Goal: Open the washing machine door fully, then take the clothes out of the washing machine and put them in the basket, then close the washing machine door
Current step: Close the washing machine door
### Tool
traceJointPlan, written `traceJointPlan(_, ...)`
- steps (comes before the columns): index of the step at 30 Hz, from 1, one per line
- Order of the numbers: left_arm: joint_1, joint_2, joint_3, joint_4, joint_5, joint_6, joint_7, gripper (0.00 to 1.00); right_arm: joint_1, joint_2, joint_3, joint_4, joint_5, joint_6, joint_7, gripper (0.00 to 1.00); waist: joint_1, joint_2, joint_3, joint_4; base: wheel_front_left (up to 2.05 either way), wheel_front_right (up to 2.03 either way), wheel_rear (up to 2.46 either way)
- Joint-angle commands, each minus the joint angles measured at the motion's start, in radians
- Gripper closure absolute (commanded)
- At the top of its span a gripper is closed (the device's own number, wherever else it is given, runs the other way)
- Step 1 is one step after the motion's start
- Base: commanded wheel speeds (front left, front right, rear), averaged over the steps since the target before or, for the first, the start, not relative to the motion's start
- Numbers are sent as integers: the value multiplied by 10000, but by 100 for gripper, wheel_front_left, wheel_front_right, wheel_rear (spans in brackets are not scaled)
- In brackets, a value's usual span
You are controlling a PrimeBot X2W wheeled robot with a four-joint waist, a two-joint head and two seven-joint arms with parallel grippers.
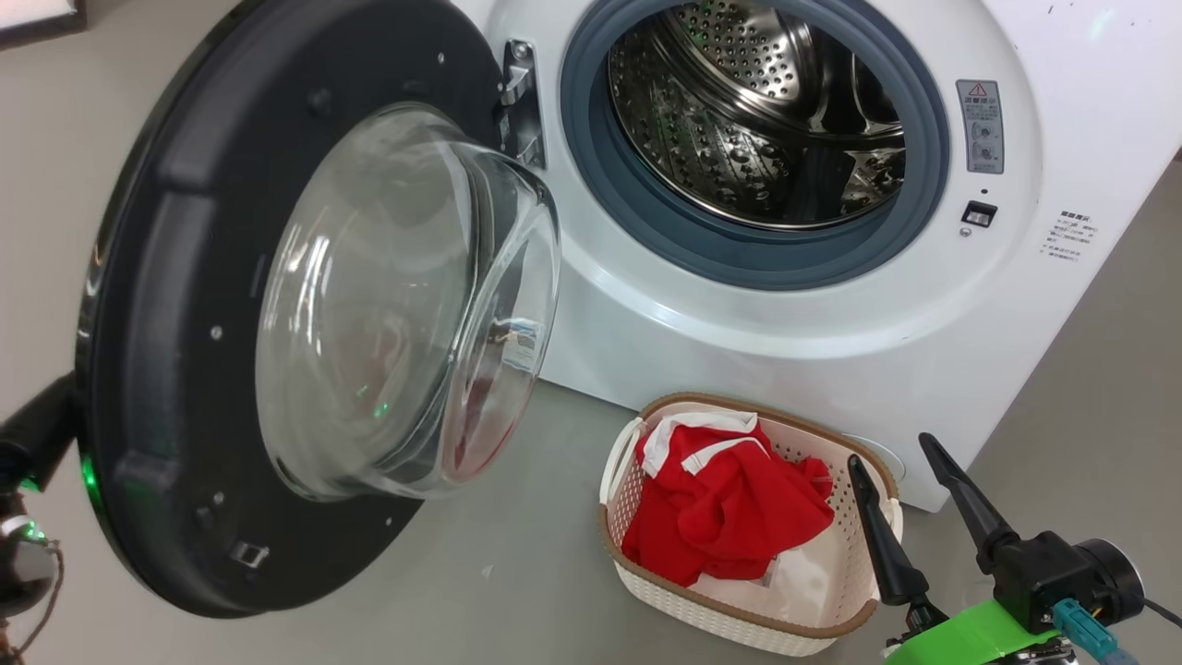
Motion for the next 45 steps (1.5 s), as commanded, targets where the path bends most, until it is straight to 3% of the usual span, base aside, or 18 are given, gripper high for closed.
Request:
traceJointPlan(1, 103, 135, 89, -567, -120, 103, 254, 100, -203, -91, 246, -249, 37, 63, -47, 0, 0, -1, 30, -36, 0, 0, 0)
traceJointPlan(22, 2062, -1227, -615, -4296, -632, 334, 549, 100, -308, -91, 274, -170, 208, 63, -63, 0, 0, -1, 54, -652, 0, 0, 0)
traceJointPlan(45, 3913, -1359, -2526, -5834, -2212, 664, -963, 100, -331, -91, 334, -37, 460, 63, -66, 0, 0, -1, 122, -1592, 0, 0, 0)
